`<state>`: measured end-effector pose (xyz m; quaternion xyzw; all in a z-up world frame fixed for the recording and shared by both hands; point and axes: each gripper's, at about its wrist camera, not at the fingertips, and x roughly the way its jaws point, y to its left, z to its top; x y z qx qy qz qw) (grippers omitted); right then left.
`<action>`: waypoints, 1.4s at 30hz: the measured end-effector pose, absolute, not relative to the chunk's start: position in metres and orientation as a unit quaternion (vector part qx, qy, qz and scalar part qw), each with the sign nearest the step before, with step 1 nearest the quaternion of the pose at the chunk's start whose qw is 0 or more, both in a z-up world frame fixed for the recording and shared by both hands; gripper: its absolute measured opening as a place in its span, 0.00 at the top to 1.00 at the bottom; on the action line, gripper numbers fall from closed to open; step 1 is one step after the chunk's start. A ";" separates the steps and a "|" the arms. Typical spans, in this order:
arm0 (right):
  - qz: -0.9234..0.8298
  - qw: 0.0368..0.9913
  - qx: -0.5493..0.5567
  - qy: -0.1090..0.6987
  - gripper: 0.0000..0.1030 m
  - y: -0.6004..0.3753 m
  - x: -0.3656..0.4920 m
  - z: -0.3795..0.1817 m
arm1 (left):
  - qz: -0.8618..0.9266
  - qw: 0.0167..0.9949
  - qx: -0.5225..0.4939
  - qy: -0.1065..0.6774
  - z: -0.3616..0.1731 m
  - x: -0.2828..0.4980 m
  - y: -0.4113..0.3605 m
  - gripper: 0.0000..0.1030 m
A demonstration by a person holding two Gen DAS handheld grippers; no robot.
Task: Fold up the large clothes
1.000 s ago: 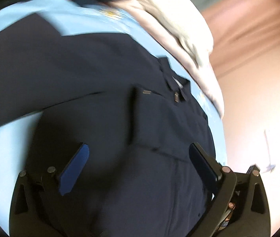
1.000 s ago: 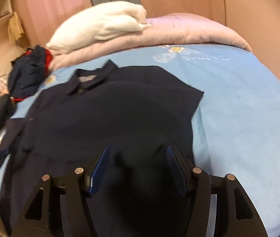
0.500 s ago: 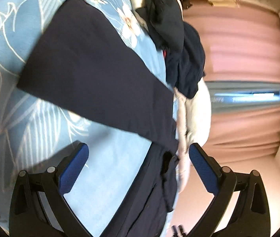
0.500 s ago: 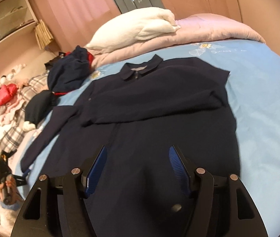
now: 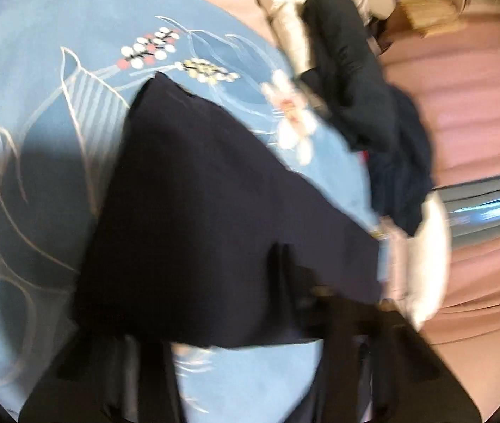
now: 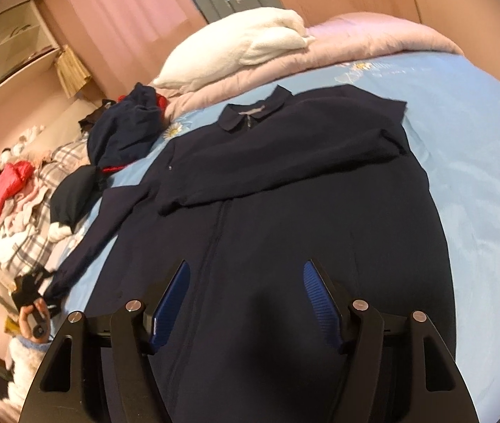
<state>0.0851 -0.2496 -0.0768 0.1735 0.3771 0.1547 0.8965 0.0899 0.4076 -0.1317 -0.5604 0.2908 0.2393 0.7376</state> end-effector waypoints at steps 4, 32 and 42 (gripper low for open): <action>0.147 0.897 0.180 0.377 0.35 -0.251 0.084 -0.083 | 0.256 0.786 -0.466 0.315 -0.099 0.101 0.399 0.92; 0.126 0.887 0.303 0.325 0.32 -0.347 0.040 -0.104 | -0.065 0.924 -0.041 0.375 0.003 0.334 -0.105 0.88; 0.126 0.883 0.301 0.337 0.31 -0.353 0.043 -0.101 | -0.133 0.866 -0.111 0.469 -0.040 0.332 -0.097 0.20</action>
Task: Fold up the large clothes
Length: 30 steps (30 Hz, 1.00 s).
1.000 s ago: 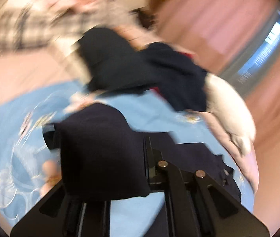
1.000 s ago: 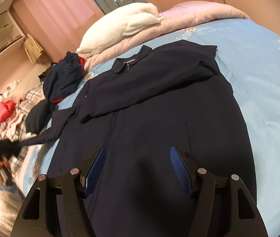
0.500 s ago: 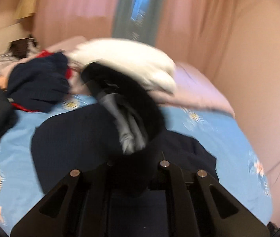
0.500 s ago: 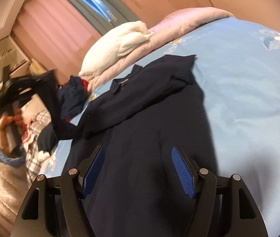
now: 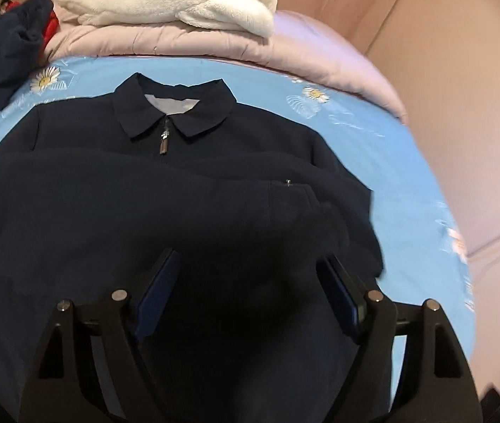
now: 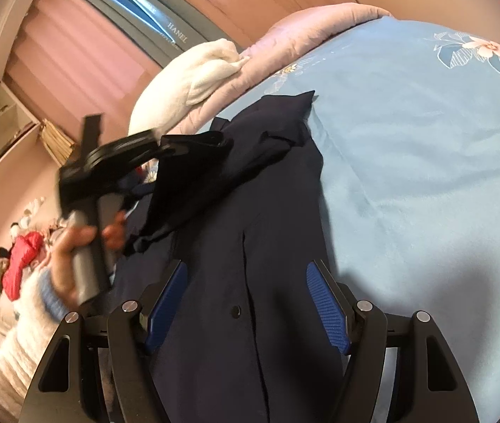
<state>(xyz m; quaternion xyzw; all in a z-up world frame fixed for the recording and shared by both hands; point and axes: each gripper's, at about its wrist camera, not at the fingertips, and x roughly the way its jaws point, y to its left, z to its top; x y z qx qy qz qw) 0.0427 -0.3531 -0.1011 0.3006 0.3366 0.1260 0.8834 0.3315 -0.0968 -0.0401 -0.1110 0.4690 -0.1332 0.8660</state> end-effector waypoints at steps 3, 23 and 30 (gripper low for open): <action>0.132 0.887 0.285 0.338 0.31 -0.346 0.049 -0.094 | -0.142 0.873 -0.155 0.440 -0.023 0.307 -0.046 0.09; 0.225 0.874 0.265 0.340 0.31 -0.255 0.200 -0.075 | -0.126 0.744 -0.509 0.415 -0.123 0.347 0.141 0.06; 0.201 0.873 0.209 0.393 0.31 -0.238 0.214 -0.105 | 0.010 0.784 -0.522 0.335 -0.112 0.338 0.201 0.09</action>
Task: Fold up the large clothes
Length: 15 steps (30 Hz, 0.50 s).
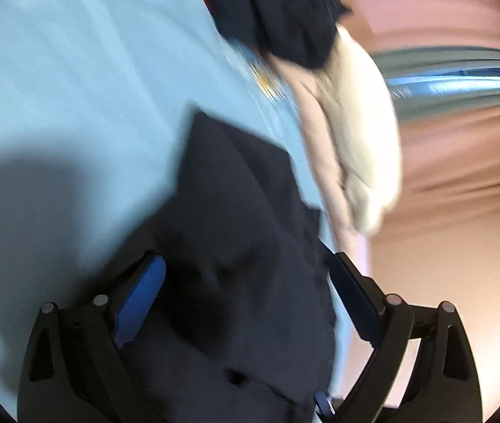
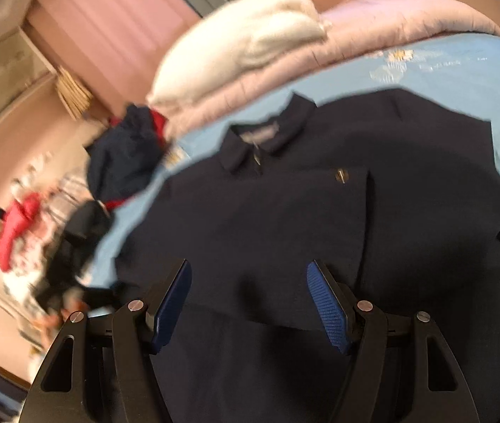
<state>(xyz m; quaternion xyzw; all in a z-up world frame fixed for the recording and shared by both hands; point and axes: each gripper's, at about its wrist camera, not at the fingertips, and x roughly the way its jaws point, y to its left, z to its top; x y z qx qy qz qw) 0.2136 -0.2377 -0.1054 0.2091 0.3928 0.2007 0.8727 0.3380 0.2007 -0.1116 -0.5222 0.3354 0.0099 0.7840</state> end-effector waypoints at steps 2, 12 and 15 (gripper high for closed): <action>0.188 0.870 0.197 0.412 0.32 -0.237 0.216 -0.119 | 0.042 0.792 -0.508 0.336 -0.114 0.337 0.215 0.09; 0.195 0.869 0.201 0.407 0.31 -0.252 0.170 -0.093 | -0.003 0.792 -0.465 0.396 -0.094 0.286 0.222 0.09; 0.178 0.874 0.191 0.409 0.31 -0.269 0.128 -0.089 | -0.029 0.802 -0.427 0.417 -0.086 0.260 0.212 0.08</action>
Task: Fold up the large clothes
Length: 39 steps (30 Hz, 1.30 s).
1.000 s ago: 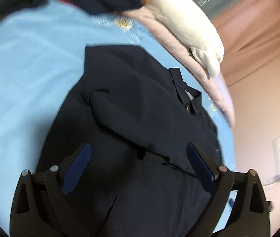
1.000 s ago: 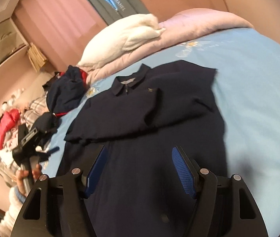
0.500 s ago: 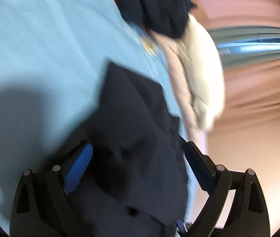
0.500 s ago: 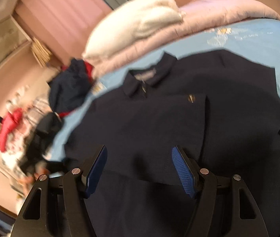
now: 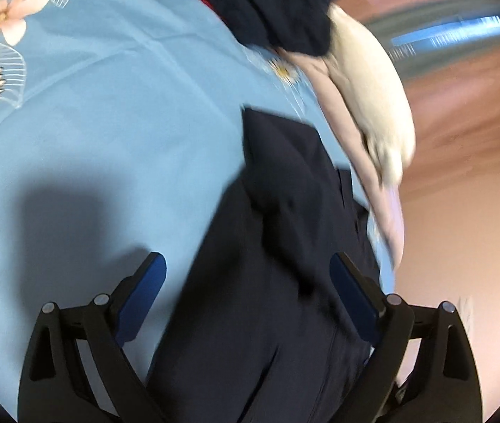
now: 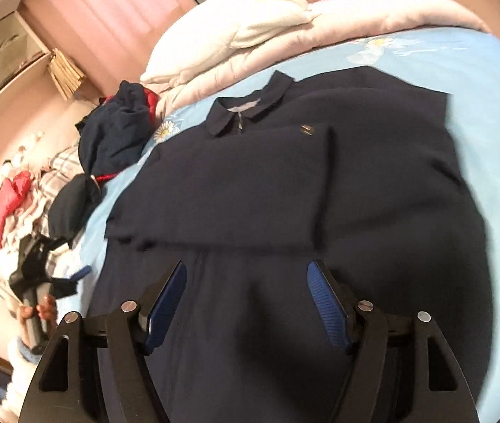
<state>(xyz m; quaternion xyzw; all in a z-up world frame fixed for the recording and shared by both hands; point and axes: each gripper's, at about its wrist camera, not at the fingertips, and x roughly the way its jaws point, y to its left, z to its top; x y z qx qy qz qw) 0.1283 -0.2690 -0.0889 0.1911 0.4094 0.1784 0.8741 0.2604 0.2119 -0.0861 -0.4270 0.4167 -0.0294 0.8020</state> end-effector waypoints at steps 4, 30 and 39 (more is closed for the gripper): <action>0.138 0.881 0.182 0.414 0.28 -0.303 0.072 -0.091 | -0.066 0.814 -0.346 0.463 -0.085 0.217 0.187 0.07; 0.218 0.819 0.249 0.468 0.19 -0.333 -0.029 -0.142 | -0.226 0.743 -0.407 0.481 -0.129 0.047 0.164 0.07; 0.217 0.831 0.270 0.435 0.25 -0.328 -0.031 -0.141 | -0.242 0.749 -0.376 0.490 -0.123 0.071 0.140 0.14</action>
